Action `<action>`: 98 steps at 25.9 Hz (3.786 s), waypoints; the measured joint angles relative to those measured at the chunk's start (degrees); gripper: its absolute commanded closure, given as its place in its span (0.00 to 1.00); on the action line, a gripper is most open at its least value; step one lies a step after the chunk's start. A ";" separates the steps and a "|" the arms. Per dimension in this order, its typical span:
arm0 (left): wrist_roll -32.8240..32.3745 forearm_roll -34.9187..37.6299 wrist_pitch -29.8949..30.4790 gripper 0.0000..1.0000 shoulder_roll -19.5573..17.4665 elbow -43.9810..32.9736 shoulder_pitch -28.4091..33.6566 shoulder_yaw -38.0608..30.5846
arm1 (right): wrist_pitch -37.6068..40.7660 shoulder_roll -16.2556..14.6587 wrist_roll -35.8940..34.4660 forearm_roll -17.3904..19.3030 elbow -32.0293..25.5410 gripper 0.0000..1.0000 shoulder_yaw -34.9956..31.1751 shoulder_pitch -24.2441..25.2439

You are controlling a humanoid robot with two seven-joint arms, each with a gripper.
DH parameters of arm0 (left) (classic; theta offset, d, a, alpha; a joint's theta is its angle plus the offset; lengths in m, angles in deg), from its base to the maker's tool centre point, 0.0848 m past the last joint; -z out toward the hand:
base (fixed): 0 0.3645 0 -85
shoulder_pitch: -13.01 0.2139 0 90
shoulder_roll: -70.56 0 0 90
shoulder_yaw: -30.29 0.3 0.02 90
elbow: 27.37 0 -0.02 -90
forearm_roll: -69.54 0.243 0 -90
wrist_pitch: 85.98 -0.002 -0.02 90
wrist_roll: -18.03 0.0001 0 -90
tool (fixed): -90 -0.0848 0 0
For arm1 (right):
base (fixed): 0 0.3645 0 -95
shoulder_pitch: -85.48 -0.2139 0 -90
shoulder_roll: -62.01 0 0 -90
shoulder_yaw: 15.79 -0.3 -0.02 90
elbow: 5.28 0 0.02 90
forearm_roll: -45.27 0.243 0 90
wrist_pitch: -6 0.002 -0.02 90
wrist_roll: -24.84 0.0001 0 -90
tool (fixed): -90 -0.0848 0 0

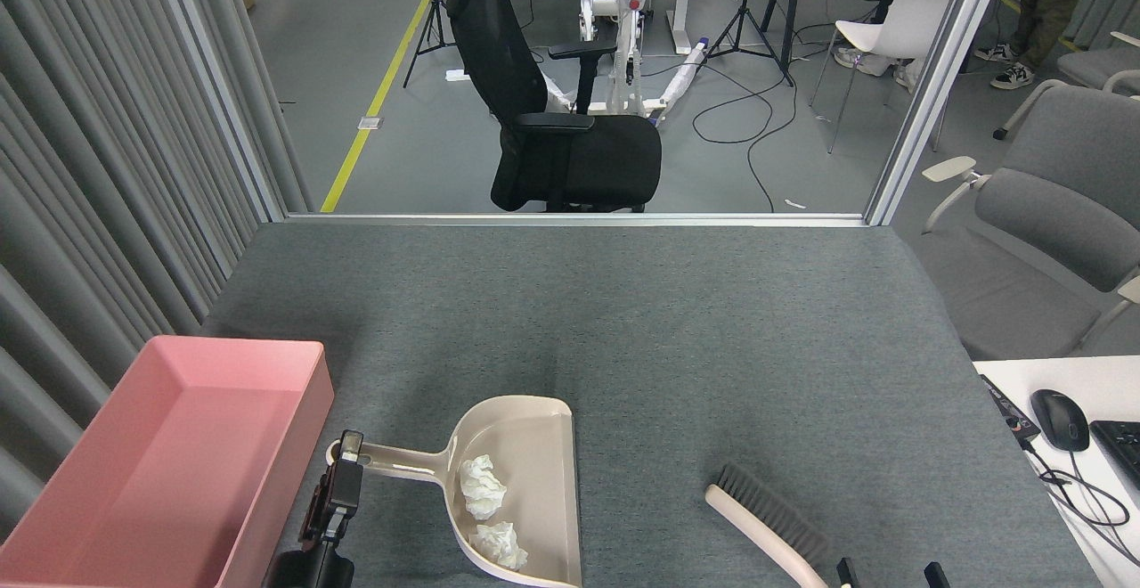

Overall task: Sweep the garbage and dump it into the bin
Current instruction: 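Lift the dustpan over the pink bin and tip it with the left gripper, then bring the empty dustpan back and set it on the table with the left gripper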

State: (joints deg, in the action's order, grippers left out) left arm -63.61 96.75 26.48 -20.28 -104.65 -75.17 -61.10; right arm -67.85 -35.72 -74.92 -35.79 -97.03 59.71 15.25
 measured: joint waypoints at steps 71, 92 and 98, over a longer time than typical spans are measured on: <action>-7.46 -34.59 -0.94 1.00 -51.19 6.76 -14.94 -2.47 | -0.13 0.91 -0.39 -0.25 2.64 0.01 0.71 0.17; -3.83 -13.39 -20.17 1.00 -13.72 -14.41 -6.33 11.46 | 0.06 2.08 -0.17 -0.37 2.67 0.01 0.79 -0.08; -1.88 -3.21 -23.54 1.00 -7.32 -15.67 -4.40 13.55 | 0.07 1.92 -0.14 -0.33 2.65 0.01 0.79 0.09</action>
State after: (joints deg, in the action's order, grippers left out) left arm -65.49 93.53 2.94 -27.60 -120.32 -79.57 -47.55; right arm -67.78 -33.80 -75.06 -36.12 -94.39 60.50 15.34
